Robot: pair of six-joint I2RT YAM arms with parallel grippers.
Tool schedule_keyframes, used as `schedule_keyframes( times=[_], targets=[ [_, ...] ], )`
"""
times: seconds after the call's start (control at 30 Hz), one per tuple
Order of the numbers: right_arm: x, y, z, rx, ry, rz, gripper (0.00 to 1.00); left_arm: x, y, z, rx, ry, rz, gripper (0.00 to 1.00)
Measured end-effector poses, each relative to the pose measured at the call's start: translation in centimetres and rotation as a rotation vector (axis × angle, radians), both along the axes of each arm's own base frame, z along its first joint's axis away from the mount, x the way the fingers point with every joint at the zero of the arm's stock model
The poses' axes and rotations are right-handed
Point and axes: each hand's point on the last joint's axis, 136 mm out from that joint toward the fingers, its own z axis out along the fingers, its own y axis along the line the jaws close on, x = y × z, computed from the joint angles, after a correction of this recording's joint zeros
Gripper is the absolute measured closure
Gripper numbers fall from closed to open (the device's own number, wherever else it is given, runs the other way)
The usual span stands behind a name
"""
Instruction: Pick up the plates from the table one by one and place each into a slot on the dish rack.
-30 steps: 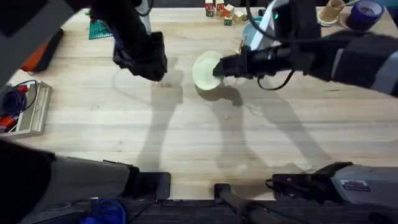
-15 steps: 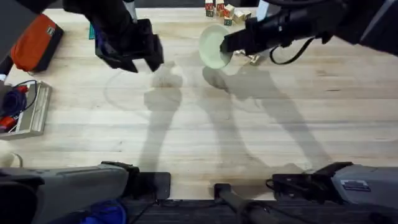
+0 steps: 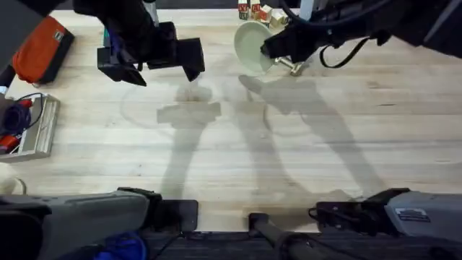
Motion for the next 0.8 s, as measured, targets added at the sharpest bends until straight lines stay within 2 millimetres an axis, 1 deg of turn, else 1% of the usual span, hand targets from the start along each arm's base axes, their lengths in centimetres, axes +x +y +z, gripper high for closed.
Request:
schedule_keyframes(
  times=[0.13, 0.23, 0.3, 0.5, 0.6, 0.8],
  targets=[
    [1.0, -1.0, 0.2, -0.040, -0.067, 0.015, 0.971, 0.0, 0.0, 0.0, 0.000, 0.000, 0.000, 0.008],
    [1.7, -1.7, 0.8, -0.059, -0.125, 0.025, 0.971, 0.0, 0.0, 0.0, 0.000, 0.000, 0.000, 0.008],
    [2.2, -2.1, 1.8, -0.060, -0.172, 0.024, 0.971, 0.0, 0.0, 0.0, 0.000, 0.000, 0.000, 0.007],
    [2.8, -3.3, 5.6, -0.044, -0.313, 0.003, 0.971, 0.0, 0.0, 0.0, 0.000, 0.000, 0.000, 0.006],
    [3.0, -4.1, 6.6, -0.046, -0.335, -0.014, 0.971, 0.0, 0.0, 0.0, 0.000, 0.000, 0.000, 0.006],
    [3.5, -6.6, 7.2, -0.084, -0.315, -0.082, 0.972, 0.0, 0.0, 0.0, 0.000, 0.000, 0.000, 0.006]
  ],
)
